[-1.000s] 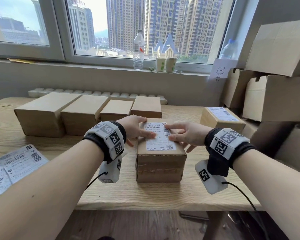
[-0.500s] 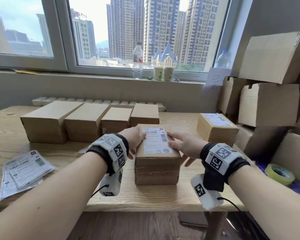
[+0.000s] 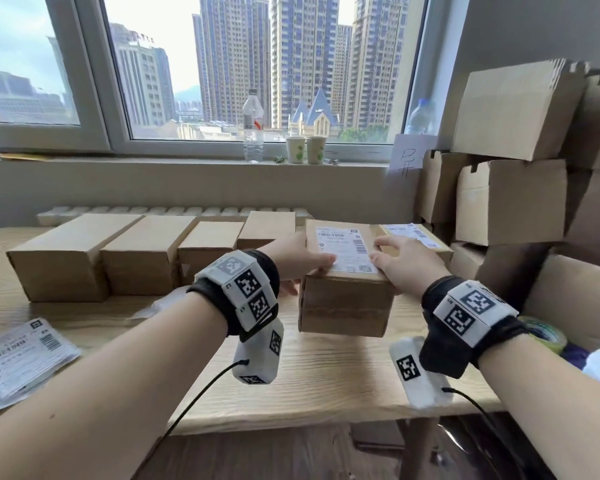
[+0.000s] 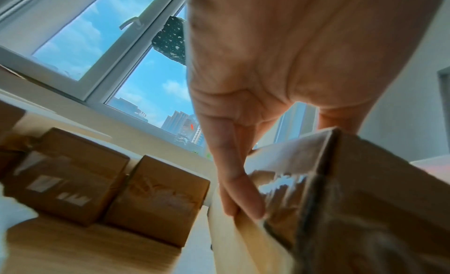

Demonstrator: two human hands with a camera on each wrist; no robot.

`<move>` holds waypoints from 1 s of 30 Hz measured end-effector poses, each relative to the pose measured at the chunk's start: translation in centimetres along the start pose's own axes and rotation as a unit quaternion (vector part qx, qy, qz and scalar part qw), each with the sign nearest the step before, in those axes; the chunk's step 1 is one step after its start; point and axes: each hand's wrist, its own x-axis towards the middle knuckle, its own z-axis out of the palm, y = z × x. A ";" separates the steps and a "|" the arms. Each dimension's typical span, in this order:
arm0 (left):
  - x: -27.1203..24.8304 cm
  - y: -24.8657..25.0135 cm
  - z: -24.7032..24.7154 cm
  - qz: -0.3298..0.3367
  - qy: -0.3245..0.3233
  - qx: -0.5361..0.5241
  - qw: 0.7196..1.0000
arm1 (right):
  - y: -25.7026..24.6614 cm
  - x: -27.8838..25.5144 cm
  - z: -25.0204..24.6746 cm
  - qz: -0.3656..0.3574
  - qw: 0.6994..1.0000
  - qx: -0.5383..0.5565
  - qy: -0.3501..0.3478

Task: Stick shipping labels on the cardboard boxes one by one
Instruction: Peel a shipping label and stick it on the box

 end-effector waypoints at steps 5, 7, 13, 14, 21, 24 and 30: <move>2.6 1.4 1.3 0.068 0.009 0.015 0.997 | 1.0 1.6 -1.8 -0.012 0.999 0.038 0.035; 4.0 1.4 1.9 0.075 0.012 0.019 0.997 | 1.4 2.5 -2.1 -0.021 0.999 0.042 0.010; 8.1 1.5 3.8 0.038 0.066 0.128 0.989 | 2.6 7.0 -0.1 -0.016 0.995 0.089 -0.045; 8.7 1.4 4.1 0.034 0.068 0.143 0.987 | 2.7 7.8 0.5 -0.013 0.995 0.091 -0.048; 12.0 0.2 4.9 0.014 0.061 0.185 0.981 | 4.0 11.5 2.8 0.008 0.999 0.020 -0.025; 12.9 0.1 5.1 0.022 0.067 0.186 0.980 | 4.1 12.7 2.9 0.018 1.000 0.002 -0.005; 13.9 0.0 5.4 0.027 0.062 0.159 0.985 | 4.5 14.0 3.2 0.047 0.998 -0.024 0.028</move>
